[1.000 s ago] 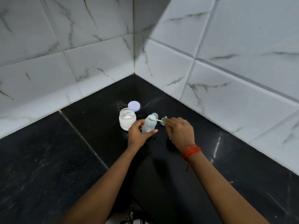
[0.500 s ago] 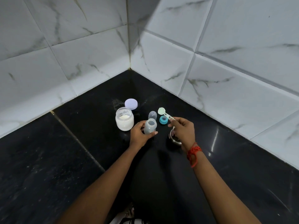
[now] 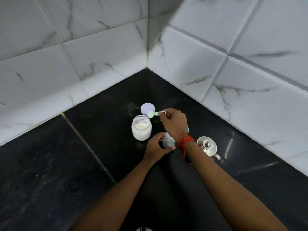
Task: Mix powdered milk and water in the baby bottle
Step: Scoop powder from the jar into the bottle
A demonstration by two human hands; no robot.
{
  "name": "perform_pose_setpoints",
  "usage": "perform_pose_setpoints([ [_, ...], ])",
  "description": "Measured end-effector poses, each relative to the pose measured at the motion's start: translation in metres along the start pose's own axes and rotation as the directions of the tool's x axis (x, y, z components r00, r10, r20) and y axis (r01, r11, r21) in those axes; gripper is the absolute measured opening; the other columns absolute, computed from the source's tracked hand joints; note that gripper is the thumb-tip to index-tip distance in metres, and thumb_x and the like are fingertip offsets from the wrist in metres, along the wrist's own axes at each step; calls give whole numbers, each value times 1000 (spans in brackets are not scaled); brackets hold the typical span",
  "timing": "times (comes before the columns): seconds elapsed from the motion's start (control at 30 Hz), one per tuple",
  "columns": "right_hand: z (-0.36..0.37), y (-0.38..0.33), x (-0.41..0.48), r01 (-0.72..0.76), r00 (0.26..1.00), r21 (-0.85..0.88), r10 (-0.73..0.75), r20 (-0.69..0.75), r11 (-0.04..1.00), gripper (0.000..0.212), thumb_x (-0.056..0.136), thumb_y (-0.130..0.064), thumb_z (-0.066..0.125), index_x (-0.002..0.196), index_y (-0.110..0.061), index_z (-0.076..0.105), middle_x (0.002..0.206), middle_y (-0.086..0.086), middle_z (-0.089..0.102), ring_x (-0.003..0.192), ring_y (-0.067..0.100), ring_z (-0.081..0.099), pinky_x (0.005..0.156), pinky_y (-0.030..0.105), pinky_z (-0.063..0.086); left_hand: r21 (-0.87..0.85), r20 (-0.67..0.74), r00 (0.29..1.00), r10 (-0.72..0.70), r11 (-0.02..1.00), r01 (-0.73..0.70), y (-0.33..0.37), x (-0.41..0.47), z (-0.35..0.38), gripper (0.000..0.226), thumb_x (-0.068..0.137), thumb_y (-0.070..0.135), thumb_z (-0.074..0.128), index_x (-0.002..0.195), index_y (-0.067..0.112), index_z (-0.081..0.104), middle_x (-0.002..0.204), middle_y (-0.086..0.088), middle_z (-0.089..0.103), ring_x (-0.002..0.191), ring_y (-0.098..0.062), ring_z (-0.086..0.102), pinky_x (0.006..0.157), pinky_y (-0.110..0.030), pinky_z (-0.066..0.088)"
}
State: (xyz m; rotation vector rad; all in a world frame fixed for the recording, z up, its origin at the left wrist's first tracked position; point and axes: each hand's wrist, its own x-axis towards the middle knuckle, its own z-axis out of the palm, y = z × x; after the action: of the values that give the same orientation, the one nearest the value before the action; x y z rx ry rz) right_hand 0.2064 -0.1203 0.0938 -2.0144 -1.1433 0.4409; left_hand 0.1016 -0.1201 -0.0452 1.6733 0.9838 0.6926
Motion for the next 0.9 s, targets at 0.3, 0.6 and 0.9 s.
perform_pose_setpoints([
  [0.3, 19, -9, 10, 100, 986, -176, -74, 149, 979, 30, 89, -55, 61, 88, -28, 74, 81, -9, 73, 78, 13, 67, 71, 30, 55, 44, -9, 1000, 0, 999, 0, -14, 5, 3, 59, 63, 51, 84, 107, 15, 68, 105, 2, 73, 100, -13, 69, 93, -37, 58],
  [0.6, -74, 58, -5, -99, 983, -67, 87, -164, 993, 21, 89, -40, 66, 87, -22, 76, 72, -7, 72, 73, 11, 69, 77, 31, 58, 31, -1, 998, 59, 998, -59, -6, 2, 1, 57, 70, 30, 97, 120, 26, 69, 114, 16, 73, 107, 1, 68, 90, -17, 53],
  [0.9, -120, 151, -83, -373, 892, 63, 377, -250, 926, 33, 84, -53, 67, 74, -21, 69, 82, -2, 72, 76, 12, 67, 76, 28, 53, 42, -49, 998, 26, 999, -24, 7, -13, 14, 56, 69, 24, 98, 115, 26, 67, 109, 13, 72, 101, 10, 66, 86, -10, 51],
])
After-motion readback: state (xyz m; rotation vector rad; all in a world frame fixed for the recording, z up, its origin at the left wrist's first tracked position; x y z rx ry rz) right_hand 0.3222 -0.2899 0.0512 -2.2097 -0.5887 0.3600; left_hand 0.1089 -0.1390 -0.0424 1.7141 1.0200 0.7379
